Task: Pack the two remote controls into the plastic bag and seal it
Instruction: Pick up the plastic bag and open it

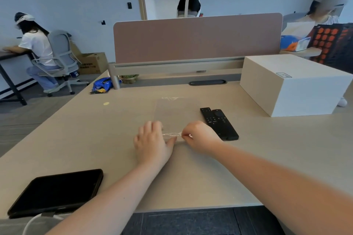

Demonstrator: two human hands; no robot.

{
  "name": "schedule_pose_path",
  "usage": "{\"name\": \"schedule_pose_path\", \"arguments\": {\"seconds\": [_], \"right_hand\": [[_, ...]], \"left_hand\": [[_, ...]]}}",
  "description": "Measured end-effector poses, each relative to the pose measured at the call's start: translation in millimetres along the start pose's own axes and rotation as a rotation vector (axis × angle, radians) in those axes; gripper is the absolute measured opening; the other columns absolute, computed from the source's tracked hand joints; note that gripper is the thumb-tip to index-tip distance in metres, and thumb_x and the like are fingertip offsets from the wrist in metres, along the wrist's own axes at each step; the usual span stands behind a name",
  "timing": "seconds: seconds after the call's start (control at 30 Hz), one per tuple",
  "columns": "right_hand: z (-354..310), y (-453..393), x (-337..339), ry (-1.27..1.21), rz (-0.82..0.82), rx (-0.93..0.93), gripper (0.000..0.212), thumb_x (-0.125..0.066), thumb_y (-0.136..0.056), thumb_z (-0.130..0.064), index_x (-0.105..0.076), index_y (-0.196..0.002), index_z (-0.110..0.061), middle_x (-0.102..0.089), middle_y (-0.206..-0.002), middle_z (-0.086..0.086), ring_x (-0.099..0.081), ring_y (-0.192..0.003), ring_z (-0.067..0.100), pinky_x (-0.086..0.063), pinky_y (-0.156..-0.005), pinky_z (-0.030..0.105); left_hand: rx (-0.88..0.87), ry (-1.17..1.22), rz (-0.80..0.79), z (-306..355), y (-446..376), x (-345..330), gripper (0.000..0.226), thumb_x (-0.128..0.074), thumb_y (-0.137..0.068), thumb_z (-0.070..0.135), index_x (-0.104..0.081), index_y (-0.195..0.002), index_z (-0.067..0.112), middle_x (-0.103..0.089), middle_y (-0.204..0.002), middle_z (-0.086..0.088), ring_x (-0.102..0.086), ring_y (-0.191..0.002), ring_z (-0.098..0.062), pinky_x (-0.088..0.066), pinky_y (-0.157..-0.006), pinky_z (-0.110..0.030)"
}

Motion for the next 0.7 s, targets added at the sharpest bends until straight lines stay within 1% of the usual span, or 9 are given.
{"name": "schedule_pose_path", "arguments": {"seconds": [0.07, 0.17, 0.23, 0.3, 0.37, 0.43, 0.5, 0.57, 0.7], "right_hand": [[2.5, -0.9, 2.6, -0.055, 0.096, -0.006, 0.024, -0.051, -0.094, -0.012, -0.074, -0.099, -0.008, -0.071, -0.103, 0.009, -0.057, -0.101, 0.028, -0.046, -0.087, 0.032], [2.0, -1.2, 4.7, -0.161, 0.163, -0.025, 0.02, -0.055, -0.093, -0.013, -0.074, -0.097, -0.007, -0.072, -0.103, 0.008, -0.061, -0.099, 0.025, -0.045, -0.085, 0.029], [0.3, -1.7, 4.6, -0.184, 0.173, -0.043, 0.019, -0.055, -0.093, -0.012, -0.073, -0.095, -0.006, -0.072, -0.102, 0.007, -0.062, -0.096, 0.024, -0.047, -0.085, 0.031], [0.1, -2.7, 5.6, -0.199, 0.177, -0.066, 0.019, -0.054, -0.093, -0.011, -0.073, -0.095, -0.006, -0.072, -0.102, 0.007, -0.062, -0.094, 0.025, -0.049, -0.084, 0.034], [0.5, -3.9, 5.8, -0.19, 0.167, -0.072, 0.019, -0.054, -0.093, -0.013, -0.072, -0.095, -0.006, -0.072, -0.102, 0.007, -0.062, -0.094, 0.025, -0.049, -0.084, 0.033], [0.7, -4.4, 4.1, -0.177, 0.139, -0.069, 0.02, -0.054, -0.093, -0.015, -0.072, -0.097, -0.007, -0.072, -0.104, 0.007, -0.062, -0.095, 0.025, -0.047, -0.083, 0.03], [0.8, -5.1, 1.5, -0.164, 0.12, -0.075, 0.02, -0.053, -0.093, -0.014, -0.071, -0.097, -0.006, -0.071, -0.103, 0.008, -0.062, -0.097, 0.026, -0.048, -0.083, 0.031], [4.7, -7.2, 2.9, -0.157, 0.141, -0.103, 0.019, -0.051, -0.092, -0.01, -0.069, -0.093, -0.003, -0.07, -0.099, 0.013, -0.062, -0.095, 0.031, -0.051, -0.083, 0.037], [23.2, -11.7, 20.5, -0.162, 0.235, -0.188, 0.019, -0.048, -0.091, -0.006, -0.067, -0.091, -0.001, -0.068, -0.098, 0.014, -0.061, -0.095, 0.03, -0.051, -0.082, 0.037]], "left_hand": [[0.297, 0.253, -0.052, -2.8, -0.1, -5.9, 0.053, -0.076, -0.072, 0.04, -0.047, -0.102, 0.009, -0.053, -0.111, -0.01, -0.051, -0.104, -0.032, -0.042, -0.081, -0.039], [0.594, 0.534, -0.095, -3.4, -0.8, -17.1, 0.056, -0.078, -0.072, 0.035, -0.035, -0.097, 0.01, -0.053, -0.113, -0.015, -0.056, -0.095, -0.033, -0.046, -0.08, -0.039], [0.778, 0.701, -0.099, -4.3, -0.9, -22.8, 0.056, -0.079, -0.07, 0.034, -0.033, -0.095, 0.013, -0.056, -0.104, -0.013, -0.059, -0.087, -0.032, -0.049, -0.077, -0.038], [0.944, 0.972, -0.18, -0.5, -0.8, -28.0, 0.042, -0.076, -0.074, 0.028, -0.043, -0.091, 0.008, -0.06, -0.08, -0.011, -0.061, -0.067, -0.028, -0.052, -0.066, -0.032], [0.981, 1.149, -0.356, 6.6, -3.0, -30.7, 0.017, -0.068, -0.084, 0.016, -0.056, -0.078, 0.006, -0.059, -0.061, -0.008, -0.055, -0.052, -0.021, -0.049, -0.052, -0.023], [0.967, 1.148, -0.438, 8.3, -5.7, -32.4, 0.019, -0.06, -0.087, 0.005, -0.058, -0.067, 0.006, -0.06, -0.049, -0.005, -0.052, -0.048, -0.018, -0.043, -0.047, -0.022], [0.932, 1.07, -0.451, 8.2, -6.5, -32.4, 0.024, -0.057, -0.082, -0.001, -0.058, -0.059, 0.006, -0.058, -0.041, -0.004, -0.049, -0.045, -0.017, -0.038, -0.048, -0.023], [0.876, 0.958, -0.459, 8.9, -4.2, -30.1, 0.028, -0.053, -0.077, -0.005, -0.057, -0.051, 0.005, -0.056, -0.044, -0.008, -0.044, -0.039, -0.019, -0.034, -0.046, -0.022], [0.796, 0.819, -0.424, 7.6, 0.8, -24.4, 0.026, -0.047, -0.071, -0.001, -0.054, -0.047, 0.006, -0.056, -0.045, -0.011, -0.048, -0.047, -0.024, -0.034, -0.047, -0.021]]}}
Point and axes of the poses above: each hand's wrist, its own y-axis away from the middle knuckle, its own x-axis out of the back of the hand, z = x × y, the point moved 3 cm from there along -y, towards the middle knuckle
